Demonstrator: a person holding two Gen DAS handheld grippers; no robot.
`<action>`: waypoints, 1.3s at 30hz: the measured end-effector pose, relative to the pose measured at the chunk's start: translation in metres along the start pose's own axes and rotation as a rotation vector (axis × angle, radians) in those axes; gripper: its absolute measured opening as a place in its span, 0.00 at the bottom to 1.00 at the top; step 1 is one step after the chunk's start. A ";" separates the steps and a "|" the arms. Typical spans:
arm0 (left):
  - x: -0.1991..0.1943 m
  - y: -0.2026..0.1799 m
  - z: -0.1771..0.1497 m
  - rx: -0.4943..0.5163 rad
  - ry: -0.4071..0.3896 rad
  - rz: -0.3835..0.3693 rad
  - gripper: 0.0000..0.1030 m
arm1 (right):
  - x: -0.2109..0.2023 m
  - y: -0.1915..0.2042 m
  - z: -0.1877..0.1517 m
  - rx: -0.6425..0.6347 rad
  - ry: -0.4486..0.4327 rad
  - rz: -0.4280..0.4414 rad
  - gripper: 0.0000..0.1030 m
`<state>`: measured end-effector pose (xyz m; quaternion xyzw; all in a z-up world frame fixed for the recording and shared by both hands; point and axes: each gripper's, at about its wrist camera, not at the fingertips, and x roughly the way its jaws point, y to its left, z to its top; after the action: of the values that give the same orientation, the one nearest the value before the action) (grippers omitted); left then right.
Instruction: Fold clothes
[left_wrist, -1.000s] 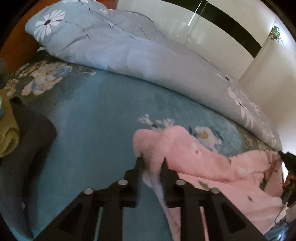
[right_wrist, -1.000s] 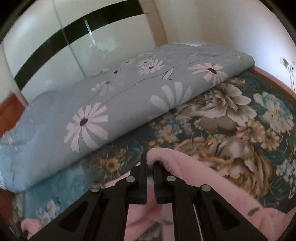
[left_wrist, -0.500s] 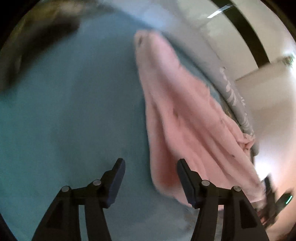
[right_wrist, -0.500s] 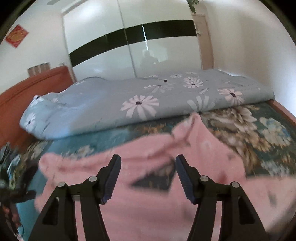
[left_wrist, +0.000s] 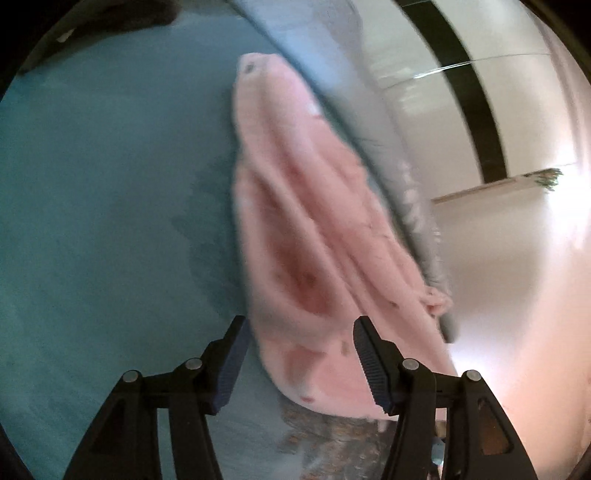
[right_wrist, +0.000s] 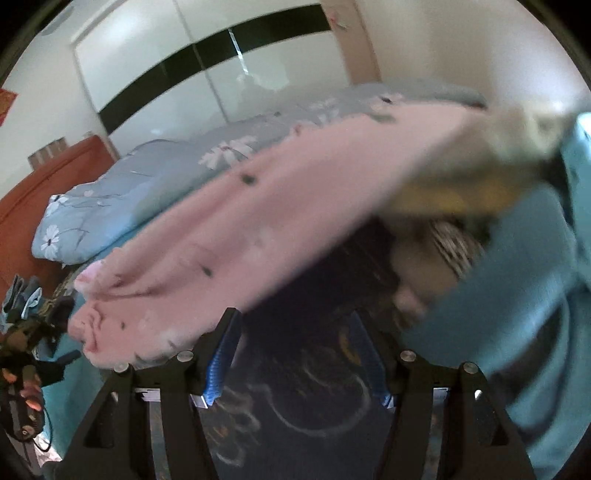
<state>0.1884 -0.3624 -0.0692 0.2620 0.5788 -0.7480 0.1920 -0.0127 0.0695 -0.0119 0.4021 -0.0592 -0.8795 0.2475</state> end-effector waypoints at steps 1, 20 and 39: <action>0.003 -0.003 -0.002 0.013 0.003 0.010 0.62 | 0.000 -0.003 -0.003 0.011 0.002 -0.002 0.61; 0.011 -0.006 0.032 0.019 -0.081 0.104 0.18 | 0.003 0.004 -0.021 0.048 0.059 0.043 0.61; -0.191 0.108 0.100 -0.087 -0.535 0.137 0.00 | -0.013 0.028 -0.020 0.039 0.016 0.063 0.61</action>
<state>0.3859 -0.4896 -0.0149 0.0853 0.5201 -0.7502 0.3994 0.0200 0.0535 -0.0081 0.4117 -0.0869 -0.8667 0.2679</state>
